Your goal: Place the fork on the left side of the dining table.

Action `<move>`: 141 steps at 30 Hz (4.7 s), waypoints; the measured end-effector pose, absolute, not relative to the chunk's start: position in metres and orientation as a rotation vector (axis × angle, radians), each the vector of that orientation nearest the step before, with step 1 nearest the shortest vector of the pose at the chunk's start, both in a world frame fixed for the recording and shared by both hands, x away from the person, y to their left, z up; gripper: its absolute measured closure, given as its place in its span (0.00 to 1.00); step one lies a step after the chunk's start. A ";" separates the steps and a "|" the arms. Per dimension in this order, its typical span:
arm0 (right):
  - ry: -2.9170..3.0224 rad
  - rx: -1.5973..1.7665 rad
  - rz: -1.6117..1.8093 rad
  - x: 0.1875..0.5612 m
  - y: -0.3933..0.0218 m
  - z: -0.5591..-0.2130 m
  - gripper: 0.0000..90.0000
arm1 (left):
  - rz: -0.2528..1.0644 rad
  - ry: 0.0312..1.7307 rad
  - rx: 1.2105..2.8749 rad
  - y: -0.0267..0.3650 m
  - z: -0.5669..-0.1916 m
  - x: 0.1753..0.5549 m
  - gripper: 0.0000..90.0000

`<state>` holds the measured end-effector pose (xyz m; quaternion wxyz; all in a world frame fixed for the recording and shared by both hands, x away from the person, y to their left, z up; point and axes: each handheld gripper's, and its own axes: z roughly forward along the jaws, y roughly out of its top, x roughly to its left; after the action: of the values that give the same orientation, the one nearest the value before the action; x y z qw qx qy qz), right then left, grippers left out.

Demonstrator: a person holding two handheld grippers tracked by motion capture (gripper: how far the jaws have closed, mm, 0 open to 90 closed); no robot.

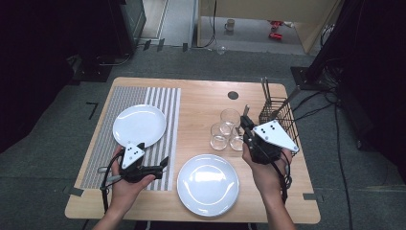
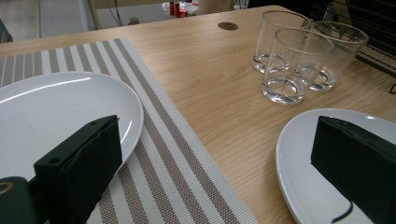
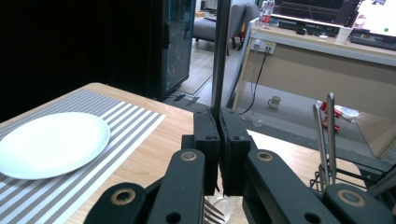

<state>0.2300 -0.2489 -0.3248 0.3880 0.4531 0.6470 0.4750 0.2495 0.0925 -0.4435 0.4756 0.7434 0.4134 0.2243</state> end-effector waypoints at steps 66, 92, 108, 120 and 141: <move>1.768 1.118 1.401 0.233 -0.173 -0.344 0.98 | 0.445 0.823 1.815 0.017 -0.427 0.267 0.10; 1.768 1.176 1.466 0.229 -0.147 -0.353 0.98 | 0.499 0.838 1.808 0.012 -0.435 0.267 0.68; 1.765 1.153 1.464 0.226 -0.142 -0.353 0.95 | 0.408 0.804 1.777 0.019 -0.434 0.270 0.82; 1.815 1.067 1.469 0.224 -0.140 -0.357 0.91 | 0.296 0.830 1.737 0.031 -0.435 0.279 0.99; 1.911 1.009 1.472 0.235 -0.142 -0.385 0.95 | 0.201 0.757 1.734 0.034 -0.432 0.280 0.98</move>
<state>0.2353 -0.1424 -0.3853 0.2605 0.3726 0.7056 0.5435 0.2796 0.0342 -0.4319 0.5806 0.7420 0.3239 0.0858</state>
